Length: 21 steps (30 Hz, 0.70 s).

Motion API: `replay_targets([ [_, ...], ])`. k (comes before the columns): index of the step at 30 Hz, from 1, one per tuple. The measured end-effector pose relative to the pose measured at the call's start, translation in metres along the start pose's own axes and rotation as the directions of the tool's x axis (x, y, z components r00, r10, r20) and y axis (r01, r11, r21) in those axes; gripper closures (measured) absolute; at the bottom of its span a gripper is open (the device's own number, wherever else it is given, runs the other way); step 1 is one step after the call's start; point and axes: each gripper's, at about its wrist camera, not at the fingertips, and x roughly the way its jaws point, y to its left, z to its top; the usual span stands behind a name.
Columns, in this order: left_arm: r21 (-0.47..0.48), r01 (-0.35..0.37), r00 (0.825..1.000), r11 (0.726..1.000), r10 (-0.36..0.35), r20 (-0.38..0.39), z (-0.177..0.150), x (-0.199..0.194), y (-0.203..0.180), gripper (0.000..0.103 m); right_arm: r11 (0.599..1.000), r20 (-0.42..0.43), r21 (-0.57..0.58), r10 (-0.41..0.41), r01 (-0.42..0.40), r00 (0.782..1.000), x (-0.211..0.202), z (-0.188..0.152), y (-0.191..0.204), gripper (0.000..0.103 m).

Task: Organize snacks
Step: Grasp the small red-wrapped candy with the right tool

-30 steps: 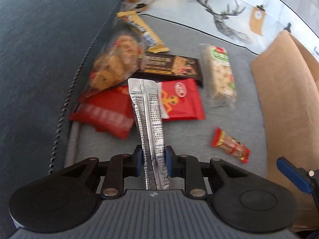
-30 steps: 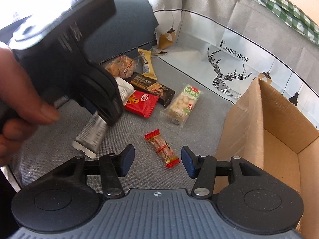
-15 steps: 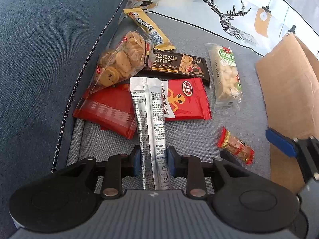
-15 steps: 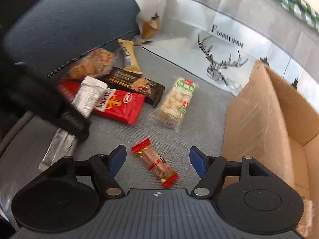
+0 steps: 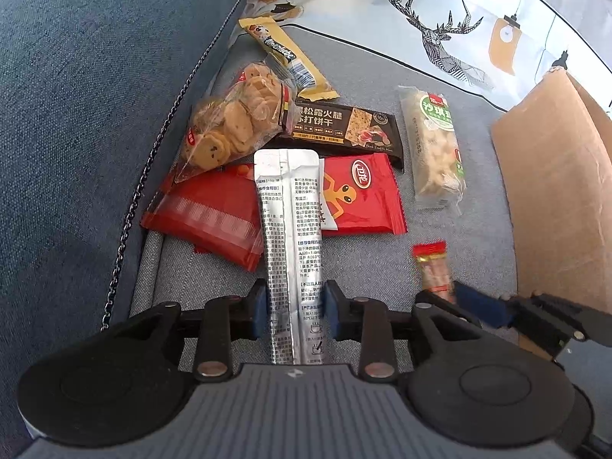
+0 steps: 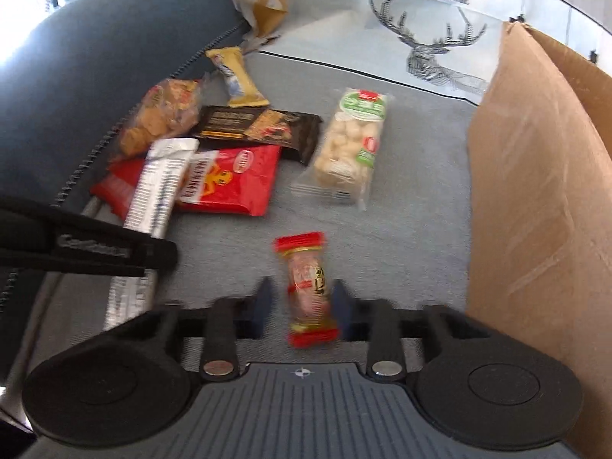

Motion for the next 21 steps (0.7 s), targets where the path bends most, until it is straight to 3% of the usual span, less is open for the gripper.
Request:
replay_targets([
  [5, -0.011, 0.0, 1.0, 1.0, 0.0, 0.002, 0.001, 0.0, 0.002, 0.068, 0.98, 0.026, 0.154, 0.126, -0.129, 0.992, -0.007, 0.004, -0.016, 0.083],
  [9, -0.022, -0.001, 1.0, 1.0, 0.002, 0.003, 0.001, -0.001, 0.005, 0.068, 0.96, 0.026, 0.236, 0.146, -0.148, 0.989, -0.005, 0.003, -0.026, 0.081],
  [13, -0.021, -0.002, 1.0, 1.0, 0.002, 0.004, 0.001, -0.002, 0.004, 0.067, 0.972, 0.028, 0.194, 0.131, -0.134, 0.991, -0.005, 0.004, -0.021, 0.057],
  [14, -0.019, -0.001, 1.0, 1.0, 0.001, 0.004, 0.002, -0.002, 0.004, 0.067, 0.973, 0.031, 0.185, 0.132, -0.136, 0.991, -0.005, 0.004, -0.02, 0.055],
  [19, -0.019, 0.001, 1.0, 1.0, -0.001, 0.002, 0.002, -0.002, 0.004, 0.066, 0.982, 0.025, 0.14, 0.121, -0.123, 0.992, 0.0, 0.002, -0.014, 0.056],
  [21, -0.014, 0.002, 1.0, 1.0, -0.002, 0.003, 0.002, -0.002, 0.004, 0.065, 0.988, 0.025, 0.106, 0.113, -0.115, 0.993, 0.0, 0.002, -0.009, 0.068],
])
